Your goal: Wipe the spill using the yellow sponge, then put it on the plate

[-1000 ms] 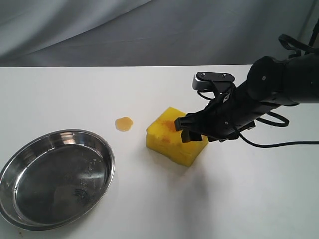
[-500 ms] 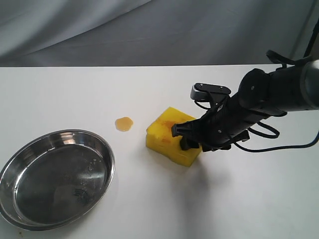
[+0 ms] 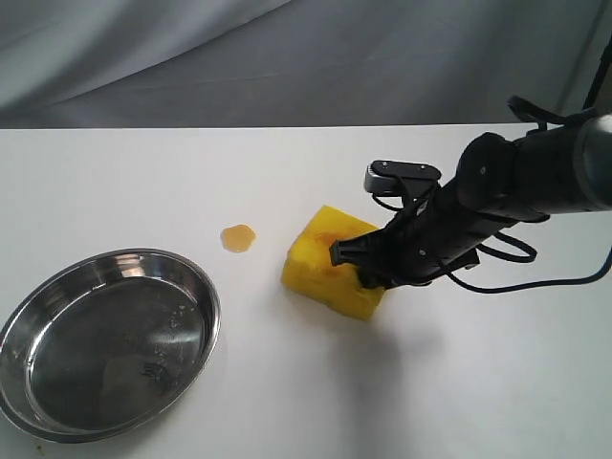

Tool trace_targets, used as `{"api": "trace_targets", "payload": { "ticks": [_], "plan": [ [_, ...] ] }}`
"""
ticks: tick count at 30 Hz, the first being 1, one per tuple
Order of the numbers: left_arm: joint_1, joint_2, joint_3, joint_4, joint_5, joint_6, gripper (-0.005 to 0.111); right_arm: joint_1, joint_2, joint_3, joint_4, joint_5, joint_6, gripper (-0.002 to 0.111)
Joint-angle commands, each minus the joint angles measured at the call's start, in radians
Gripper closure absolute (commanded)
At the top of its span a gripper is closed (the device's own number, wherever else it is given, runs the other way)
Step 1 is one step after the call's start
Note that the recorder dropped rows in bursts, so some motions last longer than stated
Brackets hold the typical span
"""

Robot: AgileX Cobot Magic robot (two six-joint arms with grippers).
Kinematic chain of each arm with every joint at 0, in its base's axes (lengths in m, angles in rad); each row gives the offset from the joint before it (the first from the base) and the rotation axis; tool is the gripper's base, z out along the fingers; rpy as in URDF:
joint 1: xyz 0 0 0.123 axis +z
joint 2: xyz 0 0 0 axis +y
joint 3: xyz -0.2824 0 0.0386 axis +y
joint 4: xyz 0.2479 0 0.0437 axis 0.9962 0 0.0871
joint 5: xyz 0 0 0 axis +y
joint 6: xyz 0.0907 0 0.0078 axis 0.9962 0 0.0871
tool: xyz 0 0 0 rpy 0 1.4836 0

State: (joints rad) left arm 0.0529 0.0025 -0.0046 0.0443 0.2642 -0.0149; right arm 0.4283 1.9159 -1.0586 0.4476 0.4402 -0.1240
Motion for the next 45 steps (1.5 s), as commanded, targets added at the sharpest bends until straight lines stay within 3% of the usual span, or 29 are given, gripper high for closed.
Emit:
{"api": "trace_targets", "payload": {
  "ticks": [1,16,23,32,45],
  "plan": [
    [-0.007,-0.002,0.005,0.004,0.001,-0.005,0.107,0.001,0.007,-0.001,-0.049,0.003,-0.01,0.108],
    [-0.007,-0.002,0.005,0.004,0.001,-0.005,0.107,0.001,-0.045,-0.002,-0.047,-0.012,-0.037,0.108],
    [-0.007,-0.002,0.005,0.004,0.001,-0.005,0.107,0.001,-0.095,-0.02,-0.035,-0.027,-0.137,0.108],
    [-0.007,-0.002,0.005,0.004,0.001,-0.005,0.107,0.001,-0.072,-0.186,0.126,0.084,-0.263,0.108],
    [-0.007,-0.002,0.005,0.004,0.001,-0.005,0.107,0.001,0.259,-0.608,0.236,0.306,-0.349,0.108]
  ]
}}
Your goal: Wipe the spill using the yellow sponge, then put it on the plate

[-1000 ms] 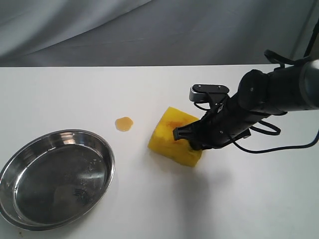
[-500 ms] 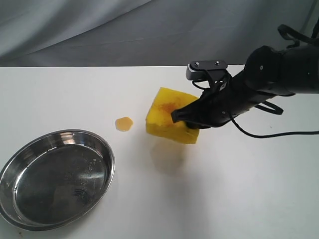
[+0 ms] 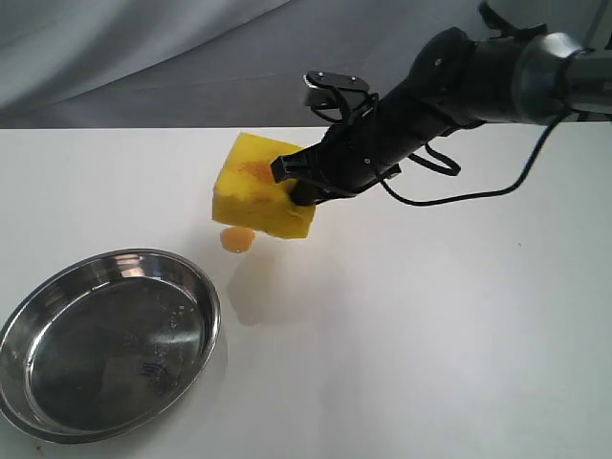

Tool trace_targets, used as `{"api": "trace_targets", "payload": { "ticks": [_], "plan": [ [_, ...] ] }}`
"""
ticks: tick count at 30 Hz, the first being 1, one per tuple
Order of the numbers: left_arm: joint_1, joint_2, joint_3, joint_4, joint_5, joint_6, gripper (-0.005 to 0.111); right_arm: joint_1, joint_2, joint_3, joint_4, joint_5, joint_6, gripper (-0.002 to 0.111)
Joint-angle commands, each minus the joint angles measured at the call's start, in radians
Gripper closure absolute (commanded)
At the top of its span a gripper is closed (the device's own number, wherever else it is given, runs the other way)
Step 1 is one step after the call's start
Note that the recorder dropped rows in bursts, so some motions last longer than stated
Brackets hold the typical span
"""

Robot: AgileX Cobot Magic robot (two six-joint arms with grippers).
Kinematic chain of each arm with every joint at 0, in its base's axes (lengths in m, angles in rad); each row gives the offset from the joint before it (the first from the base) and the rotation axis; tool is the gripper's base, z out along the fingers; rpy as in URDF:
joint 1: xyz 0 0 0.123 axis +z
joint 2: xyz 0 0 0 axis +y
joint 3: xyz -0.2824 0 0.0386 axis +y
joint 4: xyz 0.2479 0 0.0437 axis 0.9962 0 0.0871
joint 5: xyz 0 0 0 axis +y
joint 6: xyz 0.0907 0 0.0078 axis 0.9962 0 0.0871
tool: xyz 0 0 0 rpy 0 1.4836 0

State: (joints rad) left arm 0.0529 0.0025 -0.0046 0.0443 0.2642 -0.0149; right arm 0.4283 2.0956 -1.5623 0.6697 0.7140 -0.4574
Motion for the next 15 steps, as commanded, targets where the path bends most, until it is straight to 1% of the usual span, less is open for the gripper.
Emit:
{"api": "trace_targets", "payload": {
  "ticks": [1,8,12,15],
  "plan": [
    [-0.007,-0.002,0.005,0.004,0.001,-0.005,0.107,0.001,0.103,-0.132,0.014,0.032,-0.016,0.108],
    [-0.007,-0.002,0.005,0.004,0.001,-0.005,0.107,0.001,0.221,-0.273,0.032,0.081,-0.016,0.108],
    [-0.007,-0.002,0.005,0.004,0.001,-0.005,0.107,0.001,0.262,-0.307,0.062,0.105,-0.016,0.108],
    [-0.007,-0.002,0.005,0.004,0.001,-0.005,0.107,0.001,0.285,-0.324,0.062,0.162,-0.033,0.108]
  ]
}}
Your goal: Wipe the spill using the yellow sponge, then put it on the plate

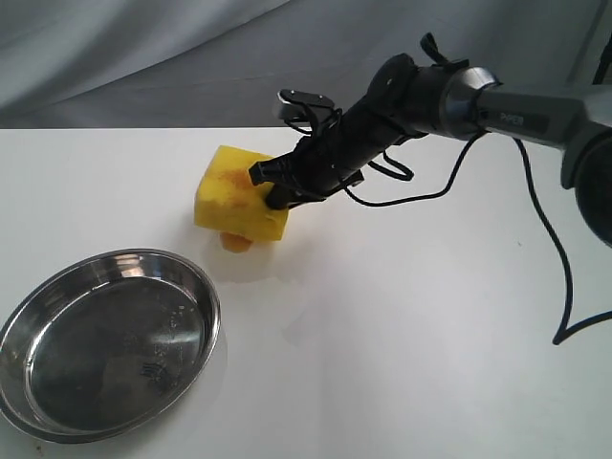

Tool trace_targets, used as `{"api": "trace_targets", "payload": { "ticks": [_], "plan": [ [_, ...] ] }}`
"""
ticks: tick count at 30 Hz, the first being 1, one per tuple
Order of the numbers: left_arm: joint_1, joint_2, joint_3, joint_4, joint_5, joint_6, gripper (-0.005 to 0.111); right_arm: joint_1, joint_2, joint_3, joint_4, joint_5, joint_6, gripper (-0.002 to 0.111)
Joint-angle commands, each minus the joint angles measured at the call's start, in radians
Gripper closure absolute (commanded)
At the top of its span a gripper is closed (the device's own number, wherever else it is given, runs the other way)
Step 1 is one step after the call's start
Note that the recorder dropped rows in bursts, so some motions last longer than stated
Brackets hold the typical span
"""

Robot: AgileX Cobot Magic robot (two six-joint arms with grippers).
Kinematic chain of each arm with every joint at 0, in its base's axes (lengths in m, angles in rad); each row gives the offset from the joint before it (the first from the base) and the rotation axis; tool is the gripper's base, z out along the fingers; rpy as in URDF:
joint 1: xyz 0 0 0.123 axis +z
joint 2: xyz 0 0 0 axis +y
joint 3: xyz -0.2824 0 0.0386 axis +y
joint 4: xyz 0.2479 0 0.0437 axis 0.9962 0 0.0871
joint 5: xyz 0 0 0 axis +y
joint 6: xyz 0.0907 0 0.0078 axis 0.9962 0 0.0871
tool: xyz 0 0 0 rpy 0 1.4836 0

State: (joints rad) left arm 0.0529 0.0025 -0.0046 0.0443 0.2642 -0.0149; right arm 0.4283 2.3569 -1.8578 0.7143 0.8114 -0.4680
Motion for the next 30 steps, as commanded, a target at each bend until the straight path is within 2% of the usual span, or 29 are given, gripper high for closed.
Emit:
{"api": "trace_targets", "payload": {
  "ticks": [1,16,25,30],
  "plan": [
    [-0.007,-0.002,0.005,0.004,0.001,-0.005,0.107,0.001,0.024,-0.028,0.015,0.069,-0.034,0.108],
    [-0.007,-0.002,0.005,0.004,0.001,-0.005,0.107,0.003,0.024,-0.028,-0.126,0.146,-0.04,0.108],
    [-0.009,-0.002,0.005,0.004,0.001,-0.005,0.107,0.0,0.024,-0.028,-0.327,0.328,-0.04,0.108],
    [-0.042,-0.002,0.005,0.004,0.001,-0.005,0.107,0.0,0.018,-0.028,-0.224,0.356,-0.058,0.108]
  ]
}}
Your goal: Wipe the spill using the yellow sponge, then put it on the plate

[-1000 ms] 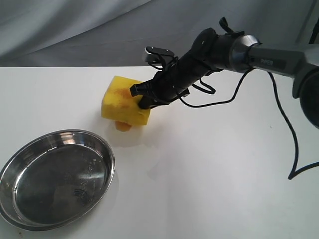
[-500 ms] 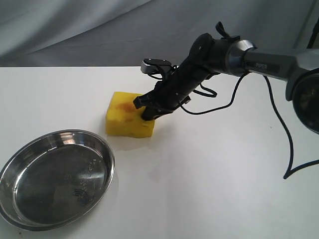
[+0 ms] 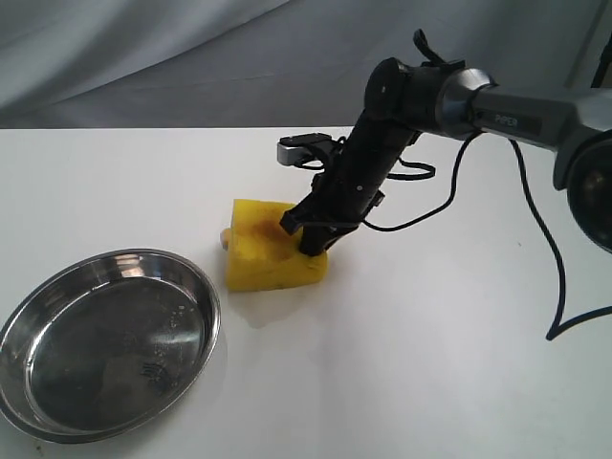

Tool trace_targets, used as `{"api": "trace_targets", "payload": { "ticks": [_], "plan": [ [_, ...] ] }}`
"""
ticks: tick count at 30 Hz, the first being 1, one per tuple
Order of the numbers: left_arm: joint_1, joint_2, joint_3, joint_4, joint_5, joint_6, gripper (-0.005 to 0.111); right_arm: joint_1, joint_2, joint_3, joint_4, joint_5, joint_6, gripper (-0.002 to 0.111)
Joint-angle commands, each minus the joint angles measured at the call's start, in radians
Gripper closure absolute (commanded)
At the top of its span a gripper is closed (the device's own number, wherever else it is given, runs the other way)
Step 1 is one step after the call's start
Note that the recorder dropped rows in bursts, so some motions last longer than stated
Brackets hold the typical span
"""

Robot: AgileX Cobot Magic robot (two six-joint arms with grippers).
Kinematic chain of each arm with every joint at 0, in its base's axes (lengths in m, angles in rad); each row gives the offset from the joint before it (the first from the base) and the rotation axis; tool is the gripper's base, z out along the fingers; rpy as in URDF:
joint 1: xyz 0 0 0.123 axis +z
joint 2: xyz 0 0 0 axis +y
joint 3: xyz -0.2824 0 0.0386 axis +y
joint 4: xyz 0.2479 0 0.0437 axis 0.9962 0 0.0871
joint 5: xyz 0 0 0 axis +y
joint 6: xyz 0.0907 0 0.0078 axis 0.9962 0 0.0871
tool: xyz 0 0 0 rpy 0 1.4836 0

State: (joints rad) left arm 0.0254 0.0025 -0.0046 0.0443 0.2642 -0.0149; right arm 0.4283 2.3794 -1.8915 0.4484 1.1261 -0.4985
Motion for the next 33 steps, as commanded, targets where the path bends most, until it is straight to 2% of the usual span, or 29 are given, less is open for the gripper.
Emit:
{"api": "trace_targets", "payload": {
  "ticks": [1,4,8,13,25,33],
  "plan": [
    [-0.014,-0.002,0.005,0.004,0.001,-0.005,0.107,0.002,-0.005,0.005,0.088,0.024,-0.038,0.108],
    [-0.014,-0.002,0.005,0.004,0.001,-0.005,0.107,0.019,-0.003,0.005,0.198,-0.108,-0.045,0.108],
    [-0.014,-0.002,0.005,0.004,0.001,-0.005,0.107,0.052,0.001,0.005,0.201,-0.27,-0.045,0.108],
    [-0.014,-0.002,0.005,0.004,0.001,-0.005,0.107,0.062,0.037,0.005,0.197,-0.393,0.015,0.108],
    [-0.014,-0.002,0.005,0.004,0.001,-0.005,0.107,0.058,0.086,0.005,-0.037,-0.465,0.276,0.108],
    [-0.014,-0.002,0.005,0.004,0.001,-0.005,0.107,0.058,0.08,0.005,-0.012,-0.515,0.324,0.108]
  ]
}}
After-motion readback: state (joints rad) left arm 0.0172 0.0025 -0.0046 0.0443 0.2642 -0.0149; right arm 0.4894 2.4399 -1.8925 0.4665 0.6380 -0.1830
